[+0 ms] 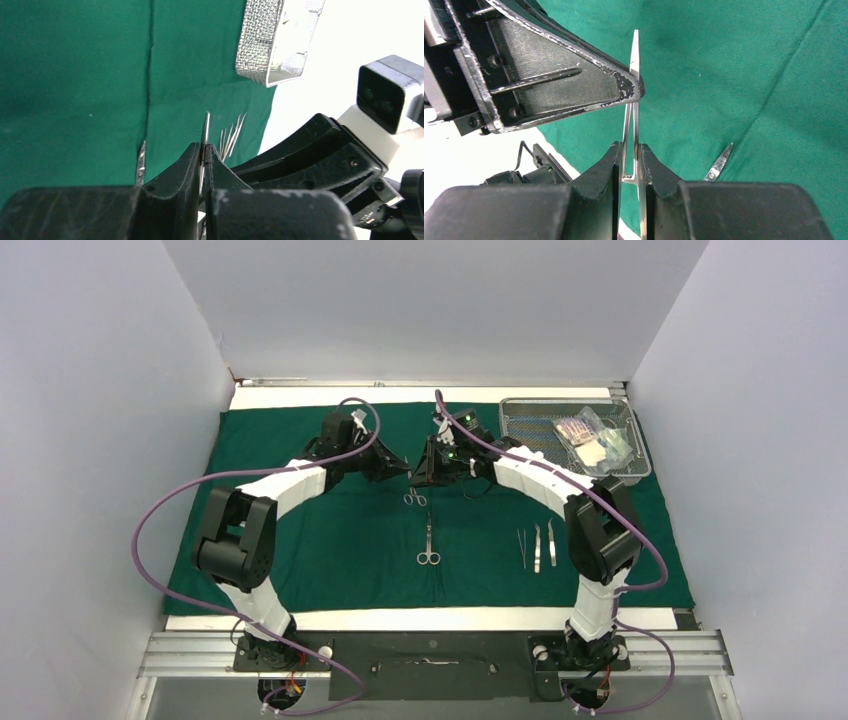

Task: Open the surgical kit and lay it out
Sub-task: Place the medical item in the surgical kit.

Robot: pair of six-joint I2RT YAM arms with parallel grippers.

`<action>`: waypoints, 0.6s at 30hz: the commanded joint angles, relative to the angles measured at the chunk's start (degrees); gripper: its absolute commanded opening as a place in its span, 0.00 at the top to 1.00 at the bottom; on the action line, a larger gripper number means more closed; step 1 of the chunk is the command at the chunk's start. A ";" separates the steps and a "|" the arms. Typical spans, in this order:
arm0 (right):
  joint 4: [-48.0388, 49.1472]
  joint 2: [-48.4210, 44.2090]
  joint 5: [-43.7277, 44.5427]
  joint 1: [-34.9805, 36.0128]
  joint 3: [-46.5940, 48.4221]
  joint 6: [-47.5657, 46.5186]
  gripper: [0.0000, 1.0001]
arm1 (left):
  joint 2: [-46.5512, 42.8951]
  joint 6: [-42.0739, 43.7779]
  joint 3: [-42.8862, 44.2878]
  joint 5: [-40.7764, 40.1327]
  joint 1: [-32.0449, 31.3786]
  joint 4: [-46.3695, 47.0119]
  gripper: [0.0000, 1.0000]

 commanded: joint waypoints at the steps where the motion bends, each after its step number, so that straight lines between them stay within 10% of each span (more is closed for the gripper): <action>1: 2.71 0.15 -1.66 0.98 2.16 0.41 0.95 | 0.37 3.90 2.36 0.84 0.00 -0.86 1.00; 3: 2.43 0.09 -1.74 0.98 2.17 0.26 0.89 | 0.32 5.16 2.34 0.92 0.00 -0.88 1.00; 8: -0.69 -1.26 2.13 0.94 2.54 -2.20 0.37 | -0.05 10.87 3.33 1.15 0.08 -6.04 1.00; 18: -5.01 -10.75 13.41 -3.85 -1.36 -4.27 0.28 | -3.14 20.91 -1.36 3.10 -0.24 -9.98 1.00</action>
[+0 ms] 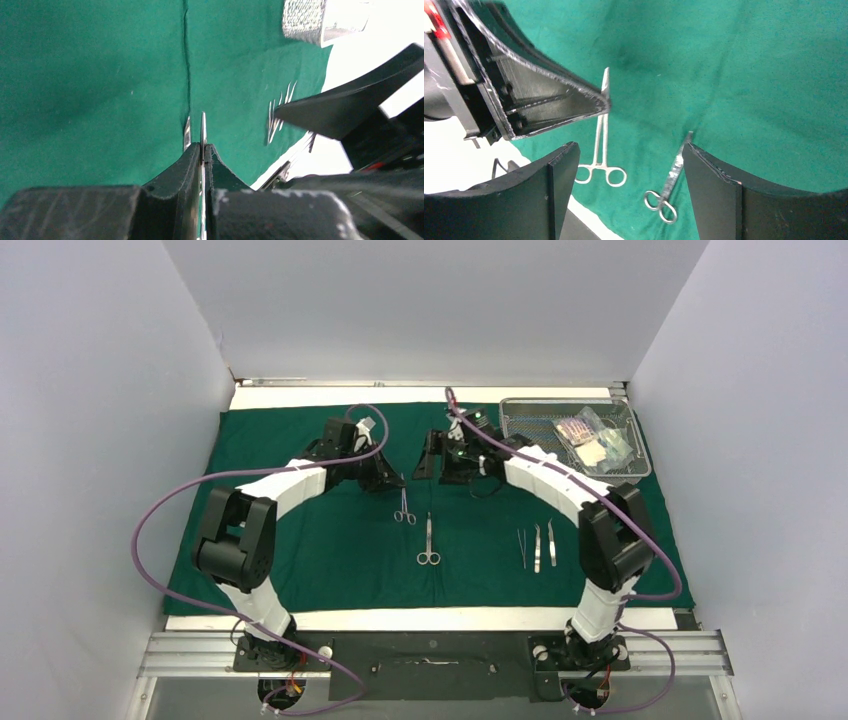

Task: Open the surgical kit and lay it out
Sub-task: Place the medical item in the surgical kit.

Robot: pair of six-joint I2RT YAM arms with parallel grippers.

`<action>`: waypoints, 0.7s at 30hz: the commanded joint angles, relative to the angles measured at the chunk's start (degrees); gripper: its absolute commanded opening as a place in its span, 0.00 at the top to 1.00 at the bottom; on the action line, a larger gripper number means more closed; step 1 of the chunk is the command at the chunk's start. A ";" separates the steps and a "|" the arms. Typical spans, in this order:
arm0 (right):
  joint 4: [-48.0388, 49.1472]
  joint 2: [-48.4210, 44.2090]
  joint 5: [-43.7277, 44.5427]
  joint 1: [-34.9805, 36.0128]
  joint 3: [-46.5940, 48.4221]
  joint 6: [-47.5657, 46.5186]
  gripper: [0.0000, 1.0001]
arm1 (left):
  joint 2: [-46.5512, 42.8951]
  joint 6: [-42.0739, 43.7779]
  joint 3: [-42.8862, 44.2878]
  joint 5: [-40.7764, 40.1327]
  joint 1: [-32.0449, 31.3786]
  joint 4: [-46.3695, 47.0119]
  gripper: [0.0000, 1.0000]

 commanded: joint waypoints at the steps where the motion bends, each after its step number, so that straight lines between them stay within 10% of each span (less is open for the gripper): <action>1: -1.03 -9.85 9.40 -4.20 -1.87 -1.20 0.28 | -4.18 4.46 -3.58 2.03 -0.73 1.16 1.00; 21: -7.02 -14.61 17.47 -12.86 -4.21 0.80 0.30 | -4.95 1.50 -15.79 -5.88 -9.38 13.42 1.00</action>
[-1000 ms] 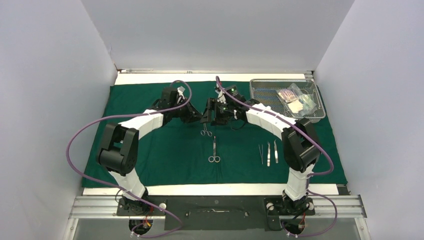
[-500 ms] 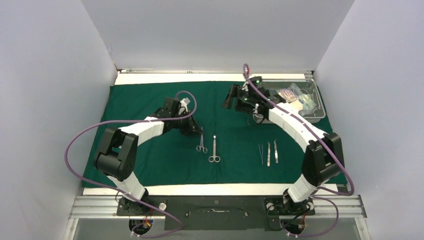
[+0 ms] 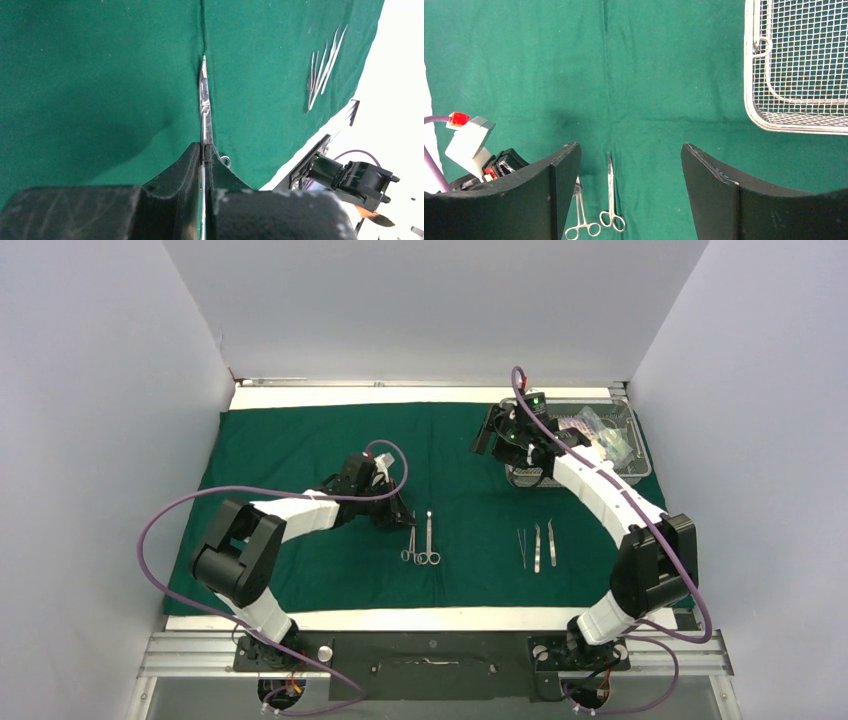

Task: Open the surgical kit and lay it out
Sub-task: Place the medical item in the surgical kit.

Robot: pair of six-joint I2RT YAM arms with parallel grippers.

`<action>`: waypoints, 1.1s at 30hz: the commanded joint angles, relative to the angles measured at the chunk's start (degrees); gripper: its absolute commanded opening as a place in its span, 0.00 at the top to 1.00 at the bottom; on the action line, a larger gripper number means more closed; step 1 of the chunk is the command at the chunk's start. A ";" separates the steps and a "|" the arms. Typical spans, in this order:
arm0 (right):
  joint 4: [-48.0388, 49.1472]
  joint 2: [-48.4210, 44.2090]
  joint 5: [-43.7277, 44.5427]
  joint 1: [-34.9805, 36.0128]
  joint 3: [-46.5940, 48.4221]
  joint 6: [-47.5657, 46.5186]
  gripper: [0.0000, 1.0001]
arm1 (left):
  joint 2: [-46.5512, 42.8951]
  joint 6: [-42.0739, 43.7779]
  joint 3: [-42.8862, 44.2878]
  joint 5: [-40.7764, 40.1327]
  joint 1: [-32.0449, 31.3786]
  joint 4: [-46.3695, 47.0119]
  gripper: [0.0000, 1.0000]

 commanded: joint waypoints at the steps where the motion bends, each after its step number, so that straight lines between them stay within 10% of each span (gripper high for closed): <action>1: -0.38 -0.79 1.21 -0.63 -0.08 0.62 0.30 | -0.40 -0.19 -0.65 -2.54 -0.34 4.93 1.00; 27: -1.90 -2.37 0.25 -3.94 -0.27 0.30 0.31 | 2.91 5.32 2.37 -5.60 2.24 -1.47 1.00; 33: -1.86 -2.27 -0.01 -4.45 0.07 0.39 0.31 | 2.91 8.25 2.15 -7.20 2.23 -5.24 0.83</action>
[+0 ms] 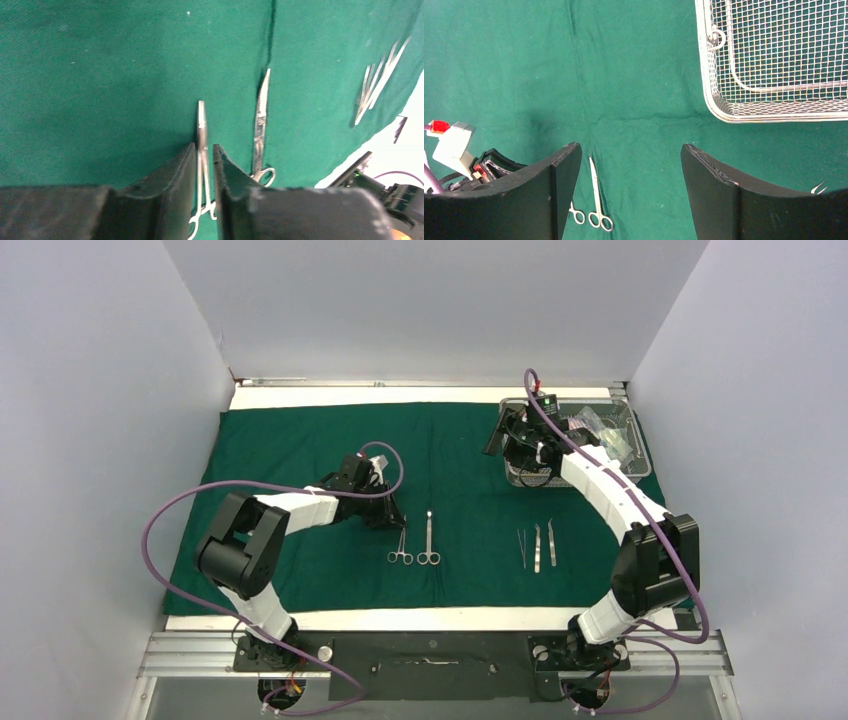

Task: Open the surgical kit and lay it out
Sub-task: Place the medical item in the surgical kit, then pick up the medical item from the container.

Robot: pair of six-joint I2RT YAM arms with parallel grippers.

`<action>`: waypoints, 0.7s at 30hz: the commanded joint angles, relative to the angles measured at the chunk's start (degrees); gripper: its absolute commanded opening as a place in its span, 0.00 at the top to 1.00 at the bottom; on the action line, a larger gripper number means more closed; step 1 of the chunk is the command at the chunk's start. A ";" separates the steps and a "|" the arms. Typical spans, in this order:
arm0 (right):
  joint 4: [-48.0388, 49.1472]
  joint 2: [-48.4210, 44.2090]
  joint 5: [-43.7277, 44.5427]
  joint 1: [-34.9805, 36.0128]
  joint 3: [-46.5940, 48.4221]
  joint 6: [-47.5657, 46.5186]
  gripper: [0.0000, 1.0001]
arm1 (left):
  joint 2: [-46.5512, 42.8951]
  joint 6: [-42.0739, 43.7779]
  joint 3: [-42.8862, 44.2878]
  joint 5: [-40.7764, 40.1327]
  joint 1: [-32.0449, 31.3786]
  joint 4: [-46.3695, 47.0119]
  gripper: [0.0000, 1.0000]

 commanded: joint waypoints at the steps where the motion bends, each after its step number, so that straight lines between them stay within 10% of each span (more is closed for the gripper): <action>1: 0.32 -2.16 0.00 -0.62 1.25 0.41 0.31 | -0.11 2.92 1.44 -3.03 0.00 -3.07 0.78; 7: 0.49 -1.48 -0.33 -1.00 1.83 0.45 0.31 | -3.57 3.81 3.43 -7.20 0.07 -6.27 0.45; 21: -7.33 2.18 7.15 -7.94 10.51 -14.05 0.22 | -15.78 10.59 14.10 -13.75 1.63 -17.92 0.31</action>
